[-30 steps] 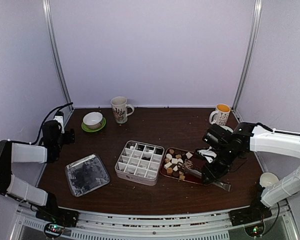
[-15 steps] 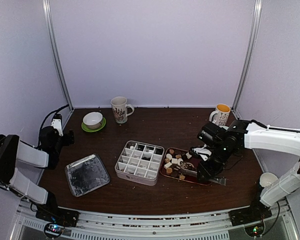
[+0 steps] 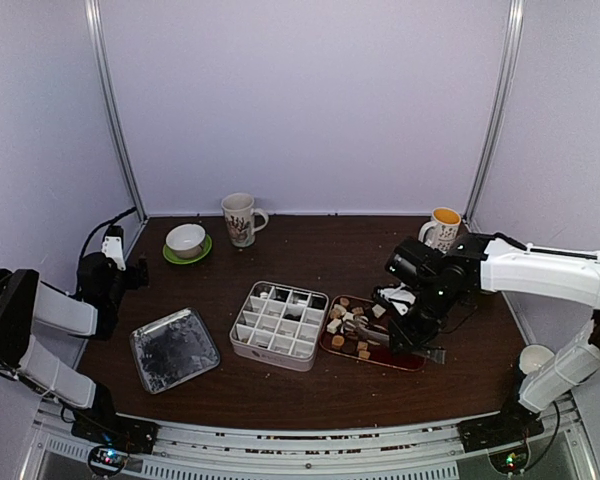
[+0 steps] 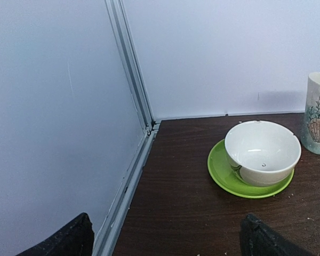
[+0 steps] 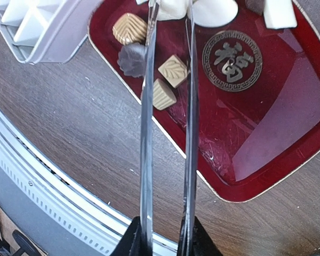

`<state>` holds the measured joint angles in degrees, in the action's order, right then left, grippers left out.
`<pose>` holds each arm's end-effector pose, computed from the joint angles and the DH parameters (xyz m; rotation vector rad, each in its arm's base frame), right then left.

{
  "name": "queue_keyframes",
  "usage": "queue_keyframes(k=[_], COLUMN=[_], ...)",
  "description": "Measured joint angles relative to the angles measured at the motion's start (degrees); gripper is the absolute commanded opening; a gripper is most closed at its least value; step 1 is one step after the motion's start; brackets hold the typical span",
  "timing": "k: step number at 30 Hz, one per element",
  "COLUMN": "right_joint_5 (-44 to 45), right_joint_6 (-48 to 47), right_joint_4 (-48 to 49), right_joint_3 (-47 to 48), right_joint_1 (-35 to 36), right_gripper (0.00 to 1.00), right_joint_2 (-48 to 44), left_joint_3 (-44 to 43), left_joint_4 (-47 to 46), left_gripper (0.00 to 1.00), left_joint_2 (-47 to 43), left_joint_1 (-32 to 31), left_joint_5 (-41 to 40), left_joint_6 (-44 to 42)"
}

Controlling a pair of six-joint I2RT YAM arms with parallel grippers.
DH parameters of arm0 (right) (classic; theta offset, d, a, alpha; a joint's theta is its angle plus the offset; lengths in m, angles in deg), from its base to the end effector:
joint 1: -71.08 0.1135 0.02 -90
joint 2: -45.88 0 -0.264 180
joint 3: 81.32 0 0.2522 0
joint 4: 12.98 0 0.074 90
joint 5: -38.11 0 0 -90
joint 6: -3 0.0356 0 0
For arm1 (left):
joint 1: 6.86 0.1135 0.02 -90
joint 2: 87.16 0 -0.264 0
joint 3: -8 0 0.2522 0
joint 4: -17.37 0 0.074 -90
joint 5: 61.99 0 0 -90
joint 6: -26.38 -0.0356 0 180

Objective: Pack the chocolate
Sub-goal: Pick up the fake chocolate from the plate, then place the fake chocolate in the empty pocket of the box.

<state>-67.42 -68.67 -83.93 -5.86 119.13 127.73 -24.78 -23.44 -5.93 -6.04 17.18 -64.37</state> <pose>0.1647 0.1975 0.2411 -0.8292 2.9448 0.5348 0.2549 0.0103 0.1712 -0.1419 1.6991 0.1814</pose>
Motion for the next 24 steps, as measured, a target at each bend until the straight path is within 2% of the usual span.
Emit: queue_keyframes(k=[14, 24], right_joint_5=[0.3, 2.2], right_joint_6=[0.1, 0.6], right_joint_4=[1.4, 2.9], right_joint_3=[5.9, 7.8], right_joint_1=[4.0, 6.3], right_gripper=[0.24, 0.25], right_joint_2=[-3.6, 2.6], left_joint_3=[0.0, 0.0], left_joint_4=[-0.9, -1.0], left_gripper=[0.98, 0.98], left_joint_2=[0.1, 0.1], left_joint_1=[0.0, 0.0], left_joint_5=[0.3, 0.4], left_joint_6=[-0.1, -0.1])
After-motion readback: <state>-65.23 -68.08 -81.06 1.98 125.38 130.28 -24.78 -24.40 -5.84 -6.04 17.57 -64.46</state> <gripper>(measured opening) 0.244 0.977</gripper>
